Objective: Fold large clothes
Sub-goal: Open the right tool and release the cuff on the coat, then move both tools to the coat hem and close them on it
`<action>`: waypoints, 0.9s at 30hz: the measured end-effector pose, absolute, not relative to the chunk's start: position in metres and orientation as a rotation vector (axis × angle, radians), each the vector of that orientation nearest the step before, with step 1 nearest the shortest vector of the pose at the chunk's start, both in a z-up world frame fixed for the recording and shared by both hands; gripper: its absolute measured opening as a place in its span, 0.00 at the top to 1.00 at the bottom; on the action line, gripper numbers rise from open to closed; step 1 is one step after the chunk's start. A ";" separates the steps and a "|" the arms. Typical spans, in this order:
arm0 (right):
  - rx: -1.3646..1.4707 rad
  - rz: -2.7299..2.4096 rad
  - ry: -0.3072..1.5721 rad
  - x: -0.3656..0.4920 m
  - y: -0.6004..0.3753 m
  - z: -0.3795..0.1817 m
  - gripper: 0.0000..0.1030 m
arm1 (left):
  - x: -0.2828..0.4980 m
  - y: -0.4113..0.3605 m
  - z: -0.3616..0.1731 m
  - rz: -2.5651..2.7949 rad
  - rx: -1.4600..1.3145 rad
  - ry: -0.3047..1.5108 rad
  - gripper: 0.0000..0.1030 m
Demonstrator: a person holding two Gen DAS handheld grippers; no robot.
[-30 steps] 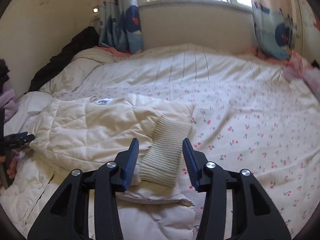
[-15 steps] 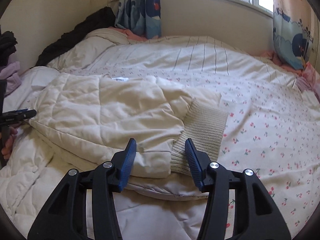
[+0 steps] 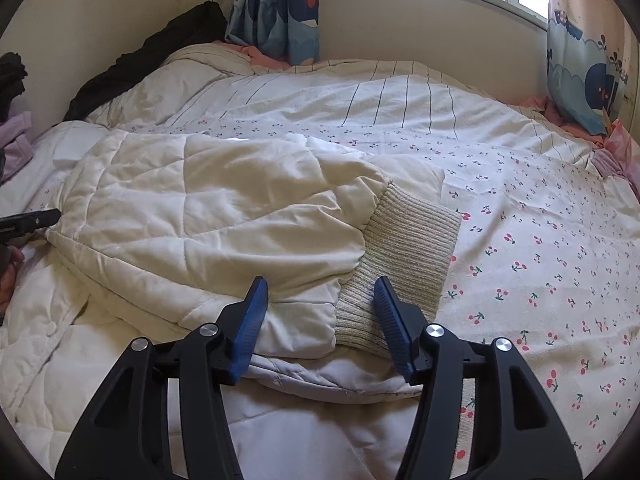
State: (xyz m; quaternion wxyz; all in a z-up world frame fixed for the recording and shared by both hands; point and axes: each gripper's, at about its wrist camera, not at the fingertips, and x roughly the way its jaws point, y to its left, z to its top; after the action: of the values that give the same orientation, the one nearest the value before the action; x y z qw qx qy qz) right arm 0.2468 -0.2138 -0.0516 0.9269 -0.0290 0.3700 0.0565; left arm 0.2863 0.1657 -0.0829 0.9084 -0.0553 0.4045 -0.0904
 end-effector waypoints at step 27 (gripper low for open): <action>0.388 0.390 1.014 0.003 -0.334 -0.032 0.24 | 0.085 0.279 -0.049 -0.237 -0.131 1.043 0.07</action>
State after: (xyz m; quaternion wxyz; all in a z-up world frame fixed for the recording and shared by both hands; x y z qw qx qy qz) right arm 0.0032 -0.3344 -0.0315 0.8382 0.1832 0.4795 0.1843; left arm 0.0852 0.2789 -0.0486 0.8584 -0.0625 0.4965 -0.1129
